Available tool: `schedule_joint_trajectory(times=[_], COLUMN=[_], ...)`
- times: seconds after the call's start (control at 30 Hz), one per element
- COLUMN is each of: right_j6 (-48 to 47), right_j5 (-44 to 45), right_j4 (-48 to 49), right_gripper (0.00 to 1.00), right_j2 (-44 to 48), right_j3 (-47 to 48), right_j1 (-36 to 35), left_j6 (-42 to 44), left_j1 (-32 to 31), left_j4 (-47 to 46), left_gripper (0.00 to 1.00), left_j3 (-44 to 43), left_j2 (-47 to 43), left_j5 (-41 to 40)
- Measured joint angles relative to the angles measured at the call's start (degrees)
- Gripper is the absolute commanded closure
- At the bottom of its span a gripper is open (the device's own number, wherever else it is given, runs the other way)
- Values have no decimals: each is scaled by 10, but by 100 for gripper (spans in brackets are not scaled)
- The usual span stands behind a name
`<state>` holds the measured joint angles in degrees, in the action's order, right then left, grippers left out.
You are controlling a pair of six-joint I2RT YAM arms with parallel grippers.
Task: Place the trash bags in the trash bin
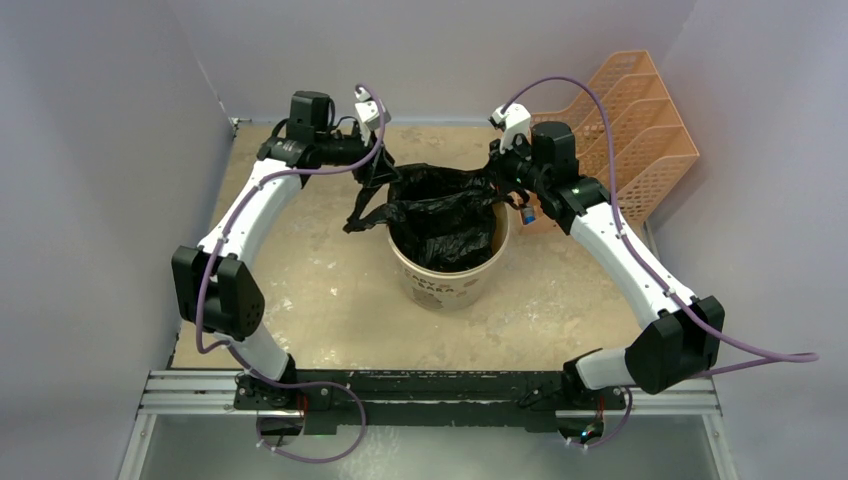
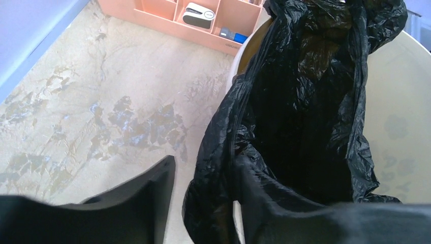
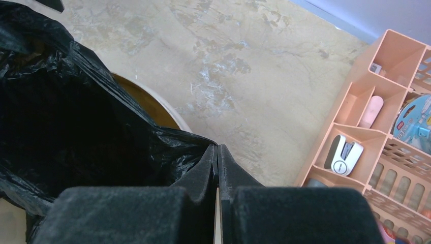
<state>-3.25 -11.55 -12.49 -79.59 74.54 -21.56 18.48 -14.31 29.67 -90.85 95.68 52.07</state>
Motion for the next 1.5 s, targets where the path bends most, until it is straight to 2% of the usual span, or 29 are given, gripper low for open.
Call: schedule_joint_trajectory(times=[0.03, 0.1, 0.2, 0.57, 0.8, 0.9, 1.0, 1.17, 1.27, 1.3, 1.4, 1.5], right_j6=[0, 0, 2, 19, 22, 23, 35, 65, 81, 89, 96, 107], right_j5=[0, 0, 5, 60, 73, 75, 96, 168, 202, 228, 245, 260], right_j4=[0, 0, 0, 23, 25, 30, 41, 34, 33, 36, 37, 35], right_gripper=[98, 98, 99, 100, 98, 88, 76, 42, 37, 35, 34, 30], right_j2=[0, 0, 0, -35, -55, -50, -32, -6, 19, 56, 75, 105], right_j3=[0, 0, 0, 1, -1, -15, -35, -51, -51, -51, -51, -52], right_j1=[0, 0, 0, 0, 0, 0, 2, 5, 8, 10, 10, 10], left_j6=[-2, -6, -13, -67, -107, -121, -134, -156, -172, -186, -195, -216], left_j1=[0, 0, 0, 0, -1, -1, -1, 1, 2, 5, 7, 12], left_j4=[-1, -2, -7, -27, -36, -48, -57, -74, -83, -91, -98, -99], left_gripper=[69, 89, 100, 100, 100, 98, 86, 80, 71, 64, 44, 35], left_j3=[0, 0, 0, 9, 59, 82, 105, 156, 175, 177, 182, 202], left_j2=[1, 2, 5, 26, 53, 52, 45, 13, -13, -37, -52, -85], left_j5=[0, 0, -1, -9, 4, 16, 16, -9, -36, -67, -96, -139])
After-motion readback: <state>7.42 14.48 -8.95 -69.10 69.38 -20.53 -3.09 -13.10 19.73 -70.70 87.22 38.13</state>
